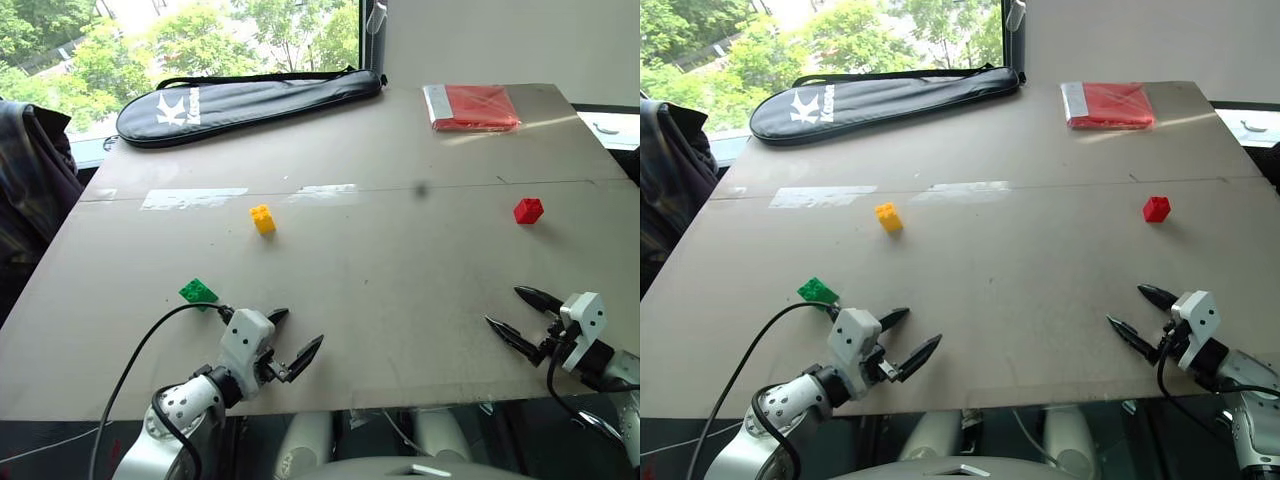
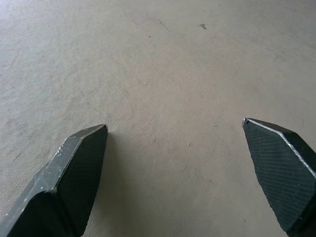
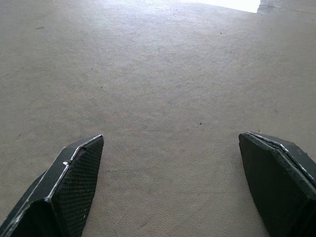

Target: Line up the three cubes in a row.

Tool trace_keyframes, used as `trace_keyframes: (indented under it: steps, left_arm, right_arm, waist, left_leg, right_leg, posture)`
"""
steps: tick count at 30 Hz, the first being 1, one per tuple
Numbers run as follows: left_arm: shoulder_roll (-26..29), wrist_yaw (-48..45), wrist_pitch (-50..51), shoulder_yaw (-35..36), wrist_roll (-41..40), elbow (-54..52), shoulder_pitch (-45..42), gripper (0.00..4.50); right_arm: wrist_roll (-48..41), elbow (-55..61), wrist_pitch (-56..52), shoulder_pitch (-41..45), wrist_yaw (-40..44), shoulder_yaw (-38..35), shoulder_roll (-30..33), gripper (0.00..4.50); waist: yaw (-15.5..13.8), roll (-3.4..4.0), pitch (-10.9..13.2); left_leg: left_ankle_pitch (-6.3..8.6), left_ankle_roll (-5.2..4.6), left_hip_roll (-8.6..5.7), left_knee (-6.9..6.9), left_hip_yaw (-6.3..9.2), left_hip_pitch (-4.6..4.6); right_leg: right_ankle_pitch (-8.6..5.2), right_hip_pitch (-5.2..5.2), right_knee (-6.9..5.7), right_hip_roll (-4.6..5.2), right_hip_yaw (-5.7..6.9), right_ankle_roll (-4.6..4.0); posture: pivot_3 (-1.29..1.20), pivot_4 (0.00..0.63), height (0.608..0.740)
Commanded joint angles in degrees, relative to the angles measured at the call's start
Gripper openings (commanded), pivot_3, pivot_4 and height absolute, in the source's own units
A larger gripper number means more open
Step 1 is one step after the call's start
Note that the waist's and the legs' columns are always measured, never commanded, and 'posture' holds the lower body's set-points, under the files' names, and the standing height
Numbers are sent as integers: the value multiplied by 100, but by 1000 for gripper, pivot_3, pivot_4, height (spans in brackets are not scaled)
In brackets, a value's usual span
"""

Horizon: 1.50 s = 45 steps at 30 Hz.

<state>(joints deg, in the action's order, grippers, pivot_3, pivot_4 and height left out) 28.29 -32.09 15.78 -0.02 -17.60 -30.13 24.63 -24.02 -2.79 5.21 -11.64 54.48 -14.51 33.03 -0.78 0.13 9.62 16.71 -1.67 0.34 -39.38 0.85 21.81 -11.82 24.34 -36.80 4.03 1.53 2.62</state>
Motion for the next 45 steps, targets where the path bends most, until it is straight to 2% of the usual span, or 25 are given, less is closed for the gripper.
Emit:
trace_keyframes:
  steps: [1, 9, 32, 39, 42, 45]
  left_arm:
    - [-19, -1, 80, -11, 19, 190, -131, 4469]
    - [-31, -103, 20, -71, 98, 437, -379, 4469]
    - [-18, -214, 253, -97, -35, 263, -586, 4469]
    - [54, -393, 448, -110, -227, 77, -886, 4469]
    - [184, -610, 759, -114, -502, -143, -1279, 4469]
    - [437, -993, 1111, -273, -704, -172, -2080, 4469]
  right_arm:
    - [-103, 133, 33, -12, 30, -112, 13, 4500]
    - [-75, 30, 67, 88, 0, -105, -26, 4500]
    - [-164, 122, -222, 148, -280, -284, 25, 4500]
    - [60, 26, -783, 900, -1562, -485, -63, 4500]
    - [339, -213, -1129, 1448, -2126, -423, -56, 4500]
    - [410, -803, -1551, 2417, -2637, -344, -223, 4500]
  waist:
    - [0, 0, 0]
    - [-2, 1, -1]
    - [-4, 0, 0]
    - [1, -3, 2]
    - [3, -12, 7]
    - [5, -23, 15]
  left_leg:
    - [0, 0, 0, 0, 0, 0]
    - [0, 0, -1, -1, -6, 0]
    - [0, 0, -1, -1, -22, 1]
    - [0, -1, -1, -2, -24, -1]
    - [-1, 0, -2, -2, -32, 8]
    - [-1, 0, -5, -2, -34, 19]
  right_leg:
    - [0, 0, 0, 0, 0, 0]
    - [0, 0, -2, 0, 0, 0]
    - [1, 0, -2, 0, 0, 0]
    - [1, 0, -2, 0, -6, 0]
    - [2, 10, -5, -2, -4, -1]
    - [5, 19, -6, -4, -3, -5]
  posture:
    - [0, 150, 694]
    - [0, 150, 694]
    - [0, 150, 694]
    - [0, 150, 694]
    - [0, 150, 694]
    - [0, 150, 694]
